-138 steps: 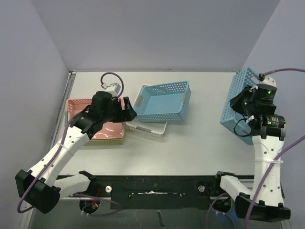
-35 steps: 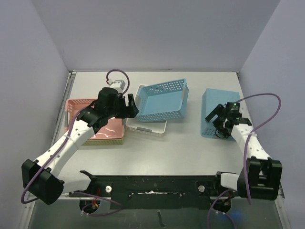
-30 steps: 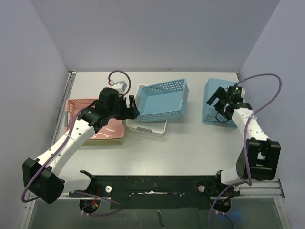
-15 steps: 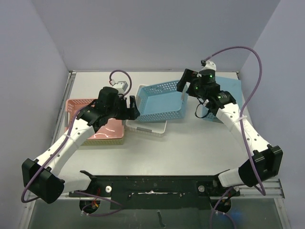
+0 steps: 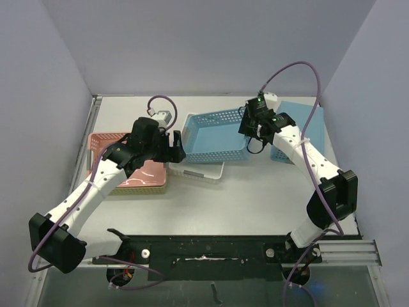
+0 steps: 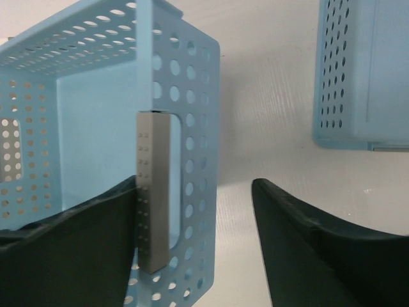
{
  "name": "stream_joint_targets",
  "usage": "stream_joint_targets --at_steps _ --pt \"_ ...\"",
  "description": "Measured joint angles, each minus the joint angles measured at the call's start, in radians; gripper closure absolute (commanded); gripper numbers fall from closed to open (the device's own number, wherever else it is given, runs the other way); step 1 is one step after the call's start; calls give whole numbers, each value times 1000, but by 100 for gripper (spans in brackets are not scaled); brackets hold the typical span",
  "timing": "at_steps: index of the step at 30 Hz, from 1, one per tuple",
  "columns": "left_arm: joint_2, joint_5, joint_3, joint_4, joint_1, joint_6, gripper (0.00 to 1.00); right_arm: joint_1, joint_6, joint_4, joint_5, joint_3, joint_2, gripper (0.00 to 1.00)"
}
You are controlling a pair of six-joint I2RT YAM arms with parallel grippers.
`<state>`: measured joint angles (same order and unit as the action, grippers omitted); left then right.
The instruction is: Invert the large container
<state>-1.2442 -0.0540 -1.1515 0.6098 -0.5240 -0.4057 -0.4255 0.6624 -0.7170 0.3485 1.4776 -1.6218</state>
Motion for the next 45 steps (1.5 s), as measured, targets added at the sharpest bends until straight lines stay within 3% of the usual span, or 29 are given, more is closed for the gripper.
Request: stream_joint_targets --at_steps 6,7,13,24,33,36,40,41,42,45 --pt "0 1 -2 2 0 2 22 0 23 -3 -1 2 3 97" --pt "0 2 -6 7 0 4 22 4 26 -2 -3 -1 8 100" --pt "-2 1 -50 23 0 21 22 68 33 19 -40 -100 124 100" --pt "-28 -27 -146 38 2 52 22 289 30 102 -189 -439 679 100" --pt "-124 -42 -159 37 -24 65 22 354 125 -202 -132 -508 983 100" --pt "-199 5 -194 38 -81 51 27 354 188 -337 -63 -508 1027 100" --pt "-335 64 -285 38 -156 35 25 354 222 -452 1 -508 1043 100" --pt "-372 78 -311 37 -172 33 24 354 226 -475 14 -508 1042 98" --pt "-407 89 -335 36 -186 30 24 354 230 -499 30 -507 1040 87" --pt "-508 114 -409 37 -222 20 23 354 239 -568 69 -501 1024 41"
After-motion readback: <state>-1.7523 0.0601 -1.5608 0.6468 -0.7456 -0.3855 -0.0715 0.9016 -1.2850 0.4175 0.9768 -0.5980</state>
